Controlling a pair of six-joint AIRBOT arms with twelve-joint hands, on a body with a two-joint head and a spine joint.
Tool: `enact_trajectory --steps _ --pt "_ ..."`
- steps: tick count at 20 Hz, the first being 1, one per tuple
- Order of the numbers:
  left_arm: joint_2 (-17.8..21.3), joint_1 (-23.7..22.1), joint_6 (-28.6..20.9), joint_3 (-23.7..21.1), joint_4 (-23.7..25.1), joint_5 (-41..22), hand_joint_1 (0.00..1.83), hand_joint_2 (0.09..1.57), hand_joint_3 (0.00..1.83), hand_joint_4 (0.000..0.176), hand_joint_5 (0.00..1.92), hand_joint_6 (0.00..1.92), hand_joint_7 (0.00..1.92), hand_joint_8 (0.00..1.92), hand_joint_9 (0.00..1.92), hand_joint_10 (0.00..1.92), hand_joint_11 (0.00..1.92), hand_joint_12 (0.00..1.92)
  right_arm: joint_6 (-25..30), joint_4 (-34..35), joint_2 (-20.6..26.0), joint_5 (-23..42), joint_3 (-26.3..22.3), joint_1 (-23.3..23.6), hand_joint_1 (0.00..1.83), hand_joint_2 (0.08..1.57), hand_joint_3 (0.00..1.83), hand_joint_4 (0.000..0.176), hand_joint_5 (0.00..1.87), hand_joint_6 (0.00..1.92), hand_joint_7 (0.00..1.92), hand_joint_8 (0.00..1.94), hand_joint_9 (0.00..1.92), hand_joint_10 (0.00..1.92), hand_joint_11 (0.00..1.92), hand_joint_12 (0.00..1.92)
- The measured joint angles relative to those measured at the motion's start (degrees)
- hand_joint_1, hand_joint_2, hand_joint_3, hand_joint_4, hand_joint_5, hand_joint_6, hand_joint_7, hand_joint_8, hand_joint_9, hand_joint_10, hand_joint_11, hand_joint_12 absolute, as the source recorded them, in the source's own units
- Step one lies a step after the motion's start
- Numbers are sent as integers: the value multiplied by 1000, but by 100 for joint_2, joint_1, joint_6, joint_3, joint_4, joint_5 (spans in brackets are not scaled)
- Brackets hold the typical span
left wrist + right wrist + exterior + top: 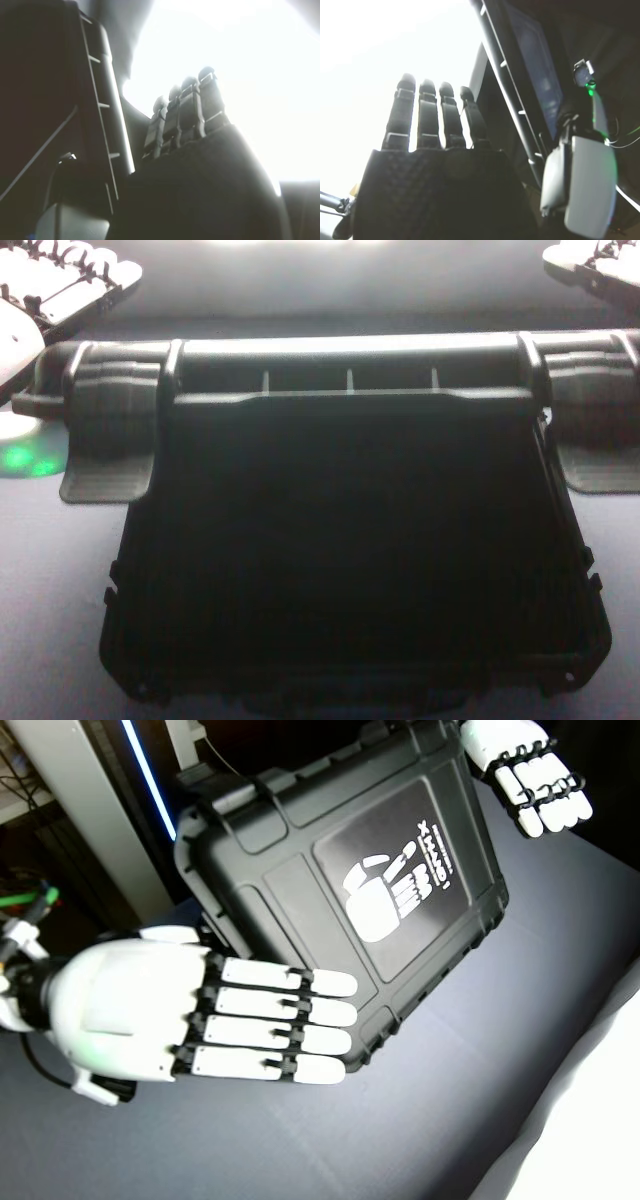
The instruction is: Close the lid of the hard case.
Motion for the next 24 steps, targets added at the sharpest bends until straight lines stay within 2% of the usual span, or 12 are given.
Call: enact_trajectory --steps 1,2,3,5,7,8,9,11,12,17,19,24 --pt "48 98 0 -74 31 -70 135 1227 11 0 0 0 0 0 28 4 47 23 2 39 26 66 -52 -122 595 999 4 0 8 0 0 0 0 0 8 4" --pt "85 234 0 -164 46 -160 135 1220 6 14 0 0 0 0 41 8 74 35 2 85 39 151 -101 -269 591 1034 13 23 22 5 0 0 0 0 31 15" --pt "144 396 -4 -267 61 -245 178 1232 8 0 0 0 0 0 43 7 55 28 7 101 39 199 -144 -404 582 1046 14 36 23 4 1 0 0 0 33 17" --pt "278 737 -2 -455 79 -428 213 1250 11 0 0 0 0 0 38 2 32 21 39 92 37 221 -173 -538 544 1045 9 4 30 5 17 6 0 0 25 15" --pt "424 1143 -4 -623 -15 -636 115 1247 5 0 0 0 0 0 25 0 1 1 61 149 42 278 -181 -597 536 1046 7 13 40 7 13 2 0 0 1 1" --pt "520 1399 -11 -691 -142 -809 96 1239 1 0 0 0 0 0 37 5 0 0 52 184 57 284 -225 -664 557 1057 10 4 37 5 16 3 0 0 0 0" --pt "581 1617 -9 -741 -350 -994 101 1252 7 0 0 0 1 0 42 7 0 0 59 181 63 297 -251 -730 570 1056 7 16 29 1 2 0 0 0 0 0" --pt "621 1989 -55 -813 -588 -1353 66 1237 0 0 0 0 0 0 58 10 0 0 68 208 92 389 -339 -855 616 1056 4 8 20 0 0 0 0 0 0 0" --pt "621 2199 -131 -855 -640 -1574 24 1215 0 0 0 0 26 8 94 17 0 0 66 234 133 514 -400 -955 614 1040 0 33 0 0 0 0 0 0 0 0" --pt "529 2981 -542 -964 -1158 -2465 37 1212 0 0 0 0 38 9 50 2 31 14 63 490 415 911 -612 -1445 550 1015 0 35 0 0 0 0 0 0 0 0" --pt "529 3222 -651 -966 -1320 -2793 75 1221 0 0 0 0 0 0 1 0 5 3 61 708 450 1023 -616 -1499 548 1006 0 16 0 0 0 0 0 0 0 0" --pt "317 3270 -782 -885 -1576 -3285 98 1228 1 0 0 0 0 0 0 0 0 0 63 719 254 1320 -588 -1506 544 1012 0 5 0 0 0 0 0 0 0 0"
